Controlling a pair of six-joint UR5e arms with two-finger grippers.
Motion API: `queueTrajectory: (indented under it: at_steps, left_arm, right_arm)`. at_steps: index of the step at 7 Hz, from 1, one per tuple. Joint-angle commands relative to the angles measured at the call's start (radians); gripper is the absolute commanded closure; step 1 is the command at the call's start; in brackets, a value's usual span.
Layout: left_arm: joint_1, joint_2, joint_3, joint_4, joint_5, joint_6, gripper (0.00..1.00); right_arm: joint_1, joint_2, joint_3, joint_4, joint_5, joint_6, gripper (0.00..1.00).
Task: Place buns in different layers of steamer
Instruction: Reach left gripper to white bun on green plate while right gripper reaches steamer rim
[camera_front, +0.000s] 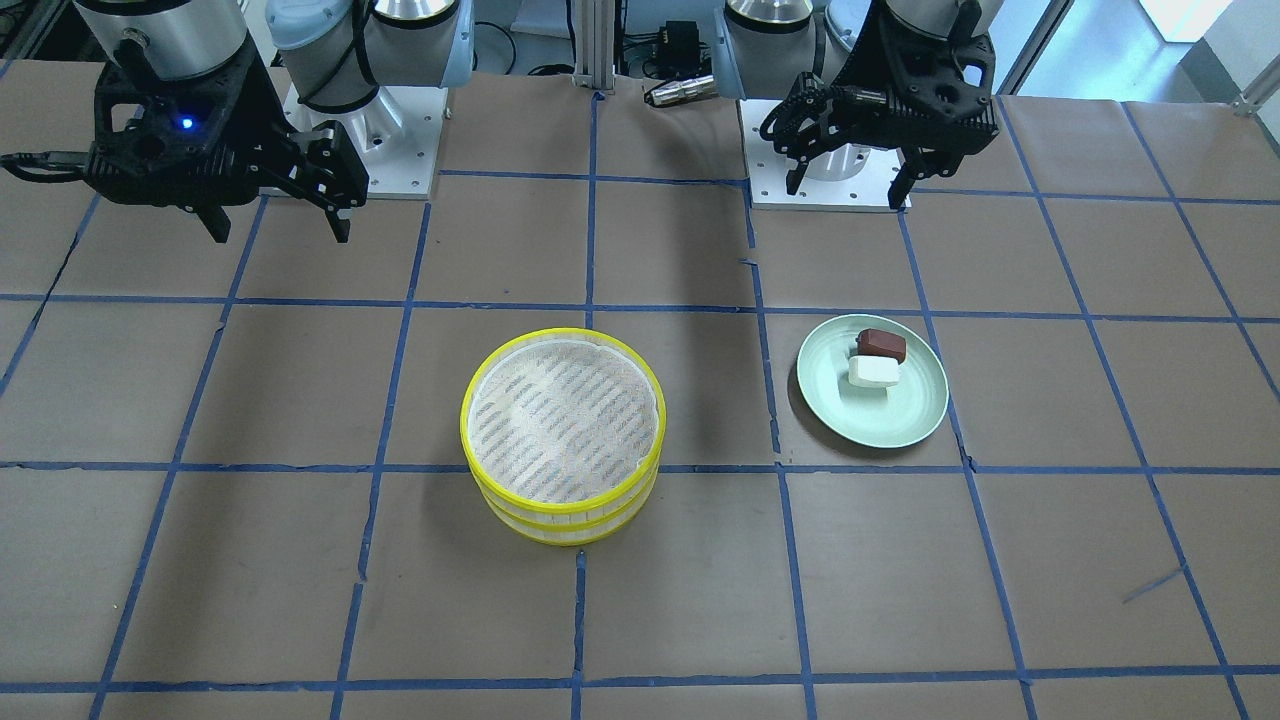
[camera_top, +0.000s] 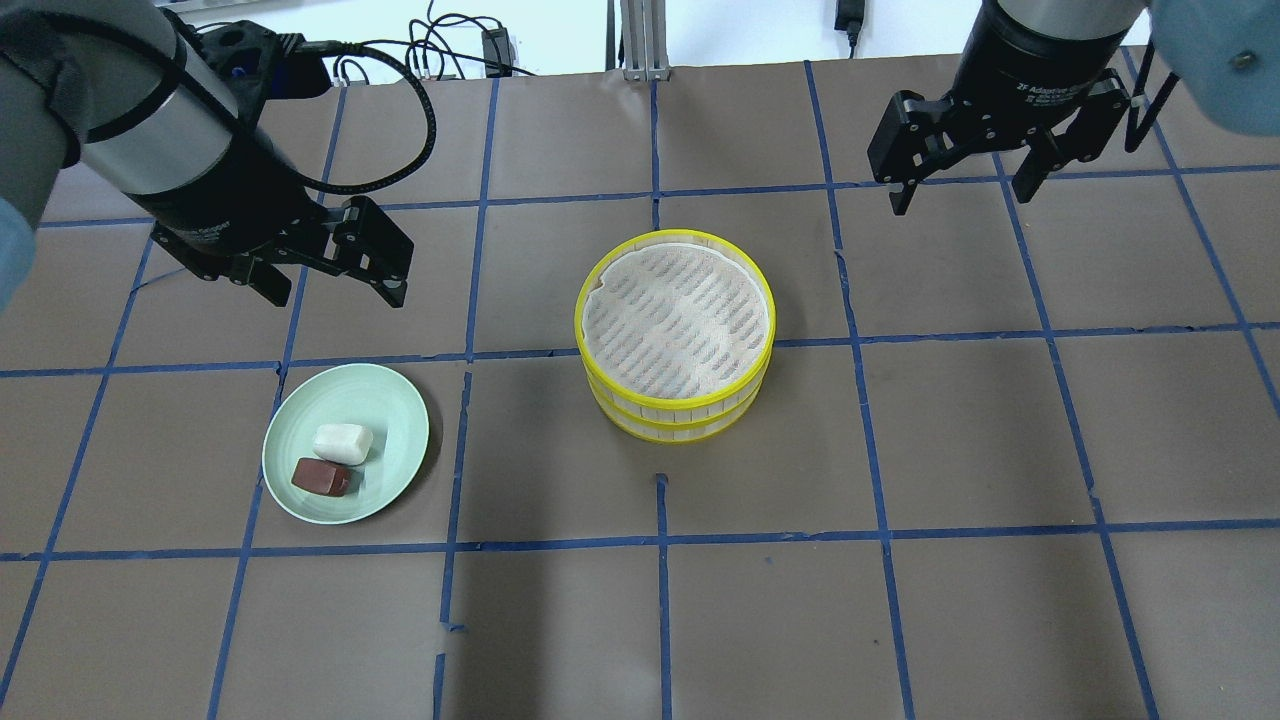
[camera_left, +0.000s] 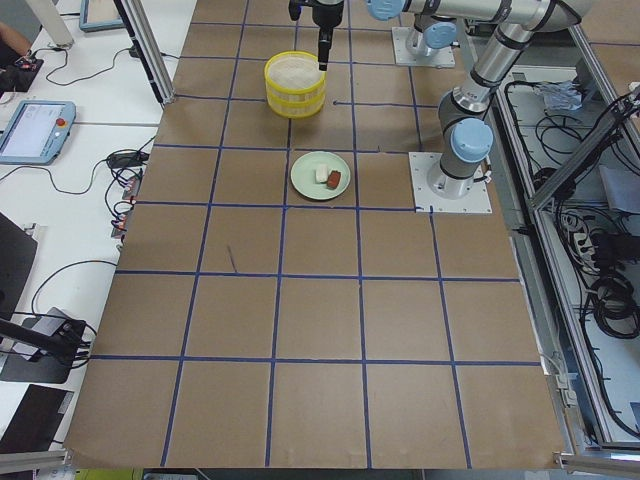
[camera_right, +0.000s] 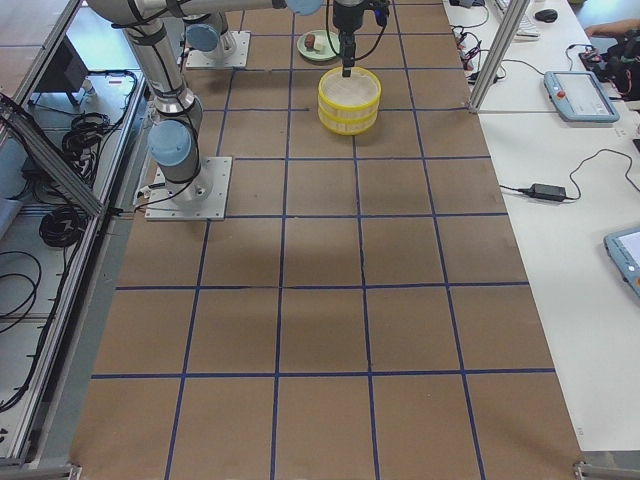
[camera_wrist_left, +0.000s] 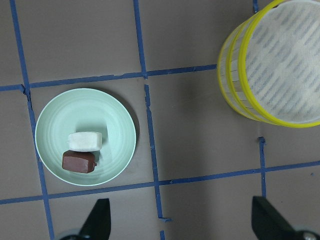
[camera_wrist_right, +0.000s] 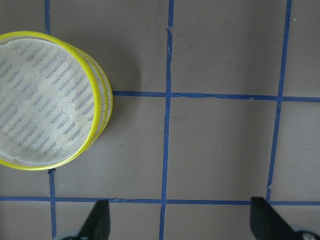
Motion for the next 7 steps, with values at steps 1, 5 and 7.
queueTrajectory:
  at_steps: [1, 5, 7]
  left_arm:
    - [0.0, 0.0, 0.0, 0.0, 0.0, 0.002, 0.0]
    - [0.03, -0.004, -0.075, 0.029, 0.081, 0.045, 0.0]
    - [0.093, -0.006, -0.204, 0.151, 0.104, 0.146, 0.05]
  right_arm:
    - [0.001, -0.001, 0.001, -0.002, 0.004, 0.001, 0.0]
    - [0.003, 0.004, 0.021, -0.006, 0.019, -0.01, 0.0]
    - [0.009, 0.043, 0.045, -0.054, 0.041, 0.022, 0.0]
